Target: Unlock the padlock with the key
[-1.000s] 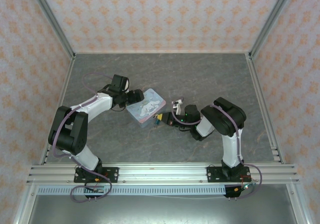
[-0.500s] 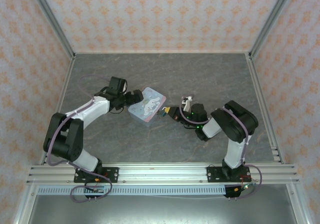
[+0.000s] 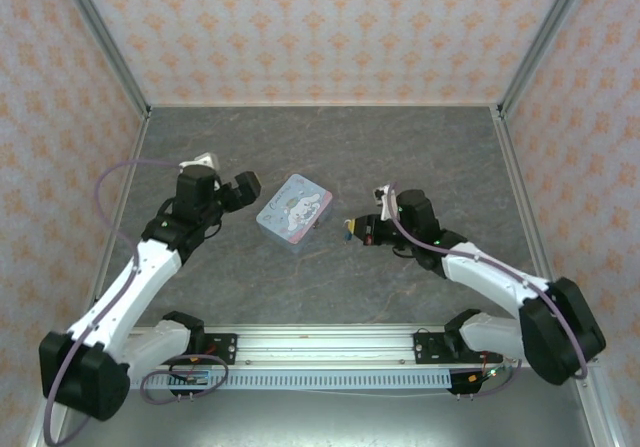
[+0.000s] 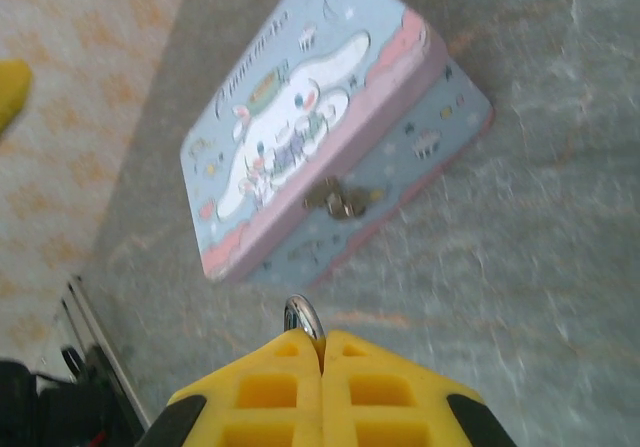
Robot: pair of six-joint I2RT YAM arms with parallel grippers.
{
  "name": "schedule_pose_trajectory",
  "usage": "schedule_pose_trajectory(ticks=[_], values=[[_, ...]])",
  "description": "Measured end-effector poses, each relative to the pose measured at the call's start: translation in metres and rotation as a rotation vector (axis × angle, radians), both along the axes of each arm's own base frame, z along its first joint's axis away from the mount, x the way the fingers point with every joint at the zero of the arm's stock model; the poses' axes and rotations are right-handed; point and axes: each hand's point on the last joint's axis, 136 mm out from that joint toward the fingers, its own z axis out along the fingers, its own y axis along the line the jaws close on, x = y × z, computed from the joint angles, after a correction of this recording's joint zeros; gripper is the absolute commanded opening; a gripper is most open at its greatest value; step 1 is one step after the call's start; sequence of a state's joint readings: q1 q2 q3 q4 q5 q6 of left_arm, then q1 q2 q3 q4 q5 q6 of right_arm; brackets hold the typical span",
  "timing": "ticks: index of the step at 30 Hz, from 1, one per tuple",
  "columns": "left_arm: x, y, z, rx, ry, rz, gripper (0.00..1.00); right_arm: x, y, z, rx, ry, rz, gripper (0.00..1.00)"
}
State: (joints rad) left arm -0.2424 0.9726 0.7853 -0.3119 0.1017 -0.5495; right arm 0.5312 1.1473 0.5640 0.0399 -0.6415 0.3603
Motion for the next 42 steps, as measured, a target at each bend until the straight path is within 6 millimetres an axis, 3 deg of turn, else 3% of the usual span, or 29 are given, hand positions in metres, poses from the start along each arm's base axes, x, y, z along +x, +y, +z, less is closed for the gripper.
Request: schedule_pose_trajectory(ticks=[6,12,13,18,22,30,33,35,39,42], values=[[-0.017,0.014,0.014,0.029,-0.042,0.045,1.00,-0.039,-0.025,-0.044,-0.173,0.208,0.027,0.00],[-0.024,0.018,0.006,0.049,-0.018,0.044,1.00,-0.052,-0.034,-0.081,-0.263,0.353,0.028,0.00],[-0.025,0.018,0.004,0.051,-0.015,0.044,1.00,-0.054,-0.035,-0.087,-0.277,0.375,0.029,0.03],[-0.027,0.020,0.002,0.058,-0.010,0.053,1.00,-0.054,-0.038,-0.097,-0.312,0.398,0.024,0.35],[-0.028,0.022,0.002,0.071,-0.009,0.058,1.00,-0.042,-0.040,-0.080,-0.308,0.315,-0.005,0.51],[-0.032,0.034,0.019,0.108,-0.077,0.099,1.00,-0.005,-0.063,-0.005,-0.325,-0.027,-0.143,0.74],[-0.033,0.042,0.036,0.128,-0.186,0.133,1.00,0.006,-0.087,0.019,-0.377,-0.166,-0.233,0.85],[-0.034,0.049,0.039,0.145,-0.265,0.161,1.00,0.014,-0.106,0.036,-0.418,-0.261,-0.304,0.99],[-0.037,0.061,0.025,0.196,-0.329,0.208,1.00,0.025,-0.151,0.057,-0.510,-0.420,-0.478,0.99],[-0.035,0.065,0.022,0.270,-0.342,0.206,1.00,0.032,-0.188,0.050,-0.589,-0.487,-0.604,0.99]])
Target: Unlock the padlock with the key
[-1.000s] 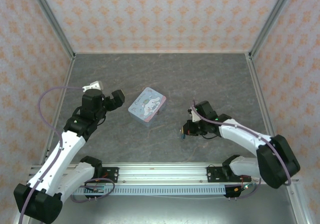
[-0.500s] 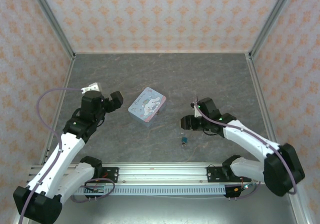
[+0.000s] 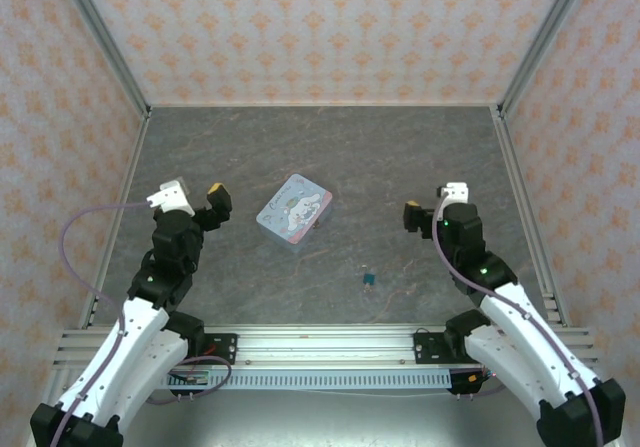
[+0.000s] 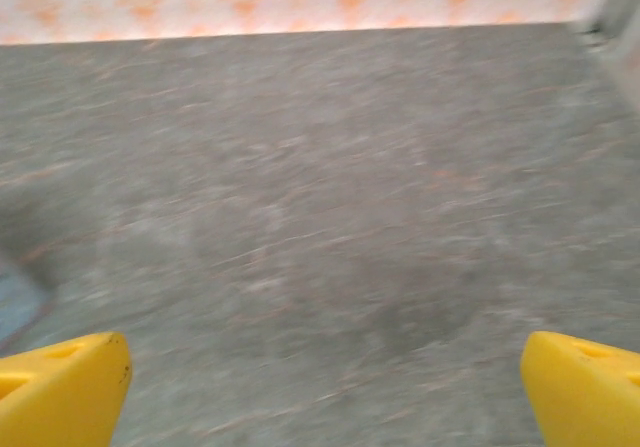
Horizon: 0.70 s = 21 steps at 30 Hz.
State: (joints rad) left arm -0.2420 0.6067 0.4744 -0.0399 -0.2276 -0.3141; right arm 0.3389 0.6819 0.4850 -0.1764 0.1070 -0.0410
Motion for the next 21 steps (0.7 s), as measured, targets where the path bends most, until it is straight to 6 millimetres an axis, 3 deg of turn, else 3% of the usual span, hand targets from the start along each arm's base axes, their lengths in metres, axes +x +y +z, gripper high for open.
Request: schedule_pose_trajectory(ticks=[4,7,11,14,21], values=[[0.006,0.007,-0.002,0.108,0.022,0.027,1.00,0.009,-0.040,-0.026,-0.022,-0.027,-0.136,0.99],[0.012,0.013,-0.012,0.173,0.057,0.060,1.00,0.018,-0.057,-0.045,-0.007,-0.049,-0.204,0.99],[0.019,0.018,-0.044,0.249,0.143,0.085,1.00,0.031,-0.058,-0.072,-0.012,-0.034,-0.202,0.99],[0.024,0.020,-0.067,0.299,0.198,0.087,1.00,0.042,-0.055,-0.079,-0.013,-0.039,-0.170,1.00],[0.041,0.023,-0.086,0.360,0.202,0.080,1.00,0.060,-0.051,-0.089,-0.019,-0.051,-0.114,0.99]])
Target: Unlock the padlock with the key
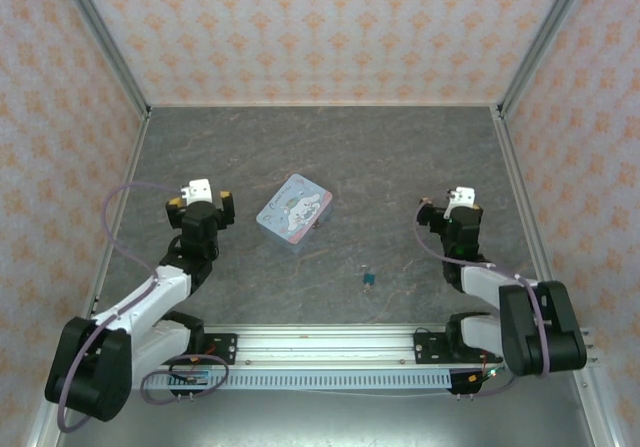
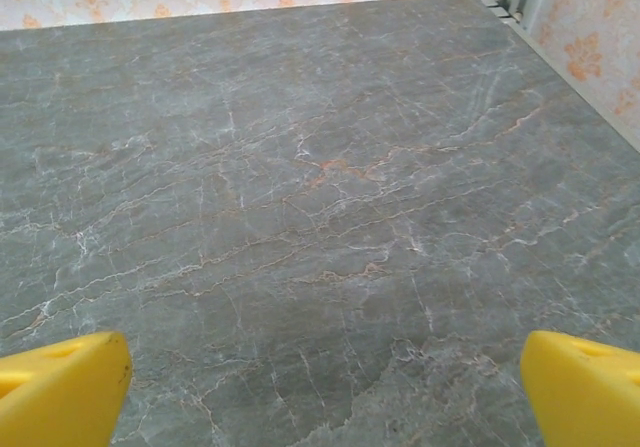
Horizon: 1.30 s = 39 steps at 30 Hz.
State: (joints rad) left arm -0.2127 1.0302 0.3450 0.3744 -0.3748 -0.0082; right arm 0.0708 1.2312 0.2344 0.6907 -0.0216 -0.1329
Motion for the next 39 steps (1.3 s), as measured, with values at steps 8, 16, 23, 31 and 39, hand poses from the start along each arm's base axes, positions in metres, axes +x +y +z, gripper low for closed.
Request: schedule_pose_trajectory(ticks=[8,16,23,31,39], values=[[0.025,0.004,-0.024,0.016,0.014,-0.035,1.00,0.027,0.008,0.002,0.030,-0.032,0.063,0.99],[0.042,-0.007,-0.061,-0.016,0.057,-0.116,1.00,0.044,-0.005,-0.021,0.068,0.044,0.002,0.99],[0.058,0.005,-0.059,-0.063,0.060,-0.109,1.00,0.053,-0.017,-0.010,0.090,0.015,-0.051,0.99],[0.062,0.007,-0.055,-0.085,0.045,-0.111,1.00,0.052,-0.018,-0.011,0.091,0.019,-0.059,0.99],[0.062,0.006,-0.055,-0.085,0.045,-0.112,1.00,0.052,-0.018,-0.011,0.089,0.019,-0.061,0.99]])
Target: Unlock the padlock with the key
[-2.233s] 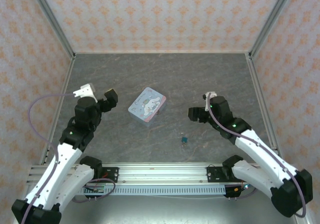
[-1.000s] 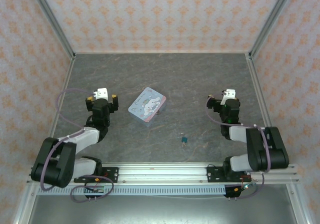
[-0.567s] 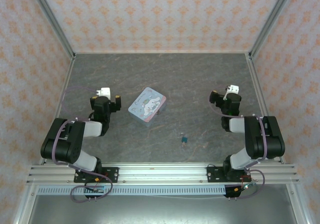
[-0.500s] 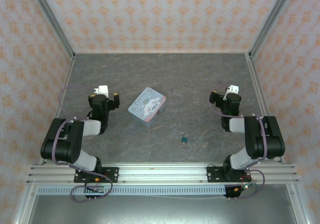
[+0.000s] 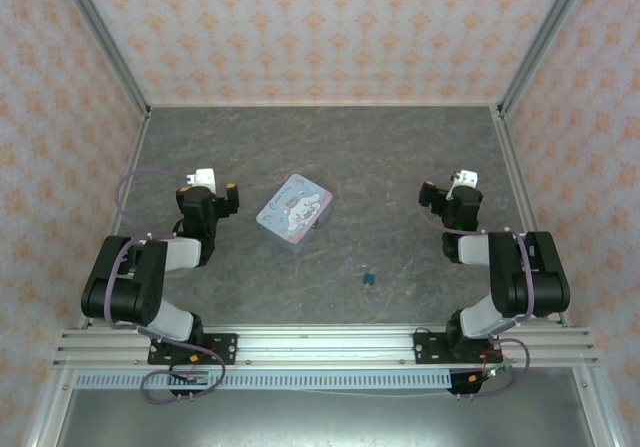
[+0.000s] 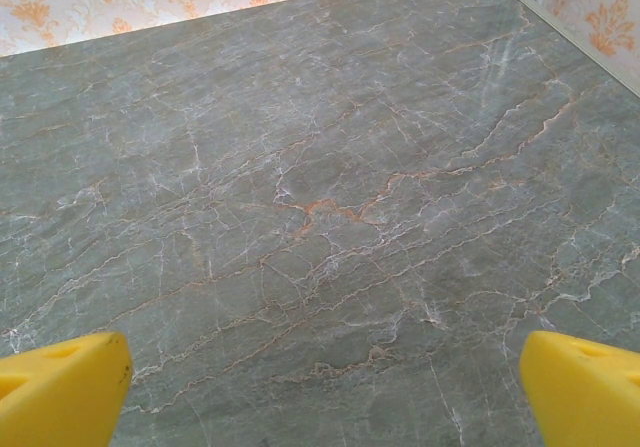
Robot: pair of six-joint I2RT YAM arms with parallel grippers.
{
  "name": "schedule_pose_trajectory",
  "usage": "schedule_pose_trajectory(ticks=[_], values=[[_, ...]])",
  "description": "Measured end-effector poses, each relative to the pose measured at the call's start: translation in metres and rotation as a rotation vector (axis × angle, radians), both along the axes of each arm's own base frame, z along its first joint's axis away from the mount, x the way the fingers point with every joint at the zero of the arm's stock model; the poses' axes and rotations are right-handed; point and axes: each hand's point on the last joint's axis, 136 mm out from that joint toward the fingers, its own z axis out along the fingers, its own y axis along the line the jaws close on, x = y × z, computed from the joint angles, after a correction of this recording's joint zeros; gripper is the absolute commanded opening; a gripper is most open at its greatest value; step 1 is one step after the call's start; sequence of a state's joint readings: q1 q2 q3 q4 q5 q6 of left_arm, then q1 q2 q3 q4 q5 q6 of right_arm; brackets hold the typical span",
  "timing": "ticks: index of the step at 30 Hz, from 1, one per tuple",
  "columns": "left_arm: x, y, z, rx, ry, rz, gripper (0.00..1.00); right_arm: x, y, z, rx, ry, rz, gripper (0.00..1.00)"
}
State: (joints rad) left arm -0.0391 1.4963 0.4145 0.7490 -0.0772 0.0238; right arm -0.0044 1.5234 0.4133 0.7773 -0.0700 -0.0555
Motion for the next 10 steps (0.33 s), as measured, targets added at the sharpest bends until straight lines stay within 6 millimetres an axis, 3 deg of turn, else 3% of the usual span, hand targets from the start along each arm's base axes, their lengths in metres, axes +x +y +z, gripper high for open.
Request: schedule_pose_trajectory(ticks=[10], values=[[0.0000,0.0000,0.0000,0.000,0.000,0.000,1.00,-0.0007,0.0003,-0.0015,-0.001,0.007,-0.001,0.99]])
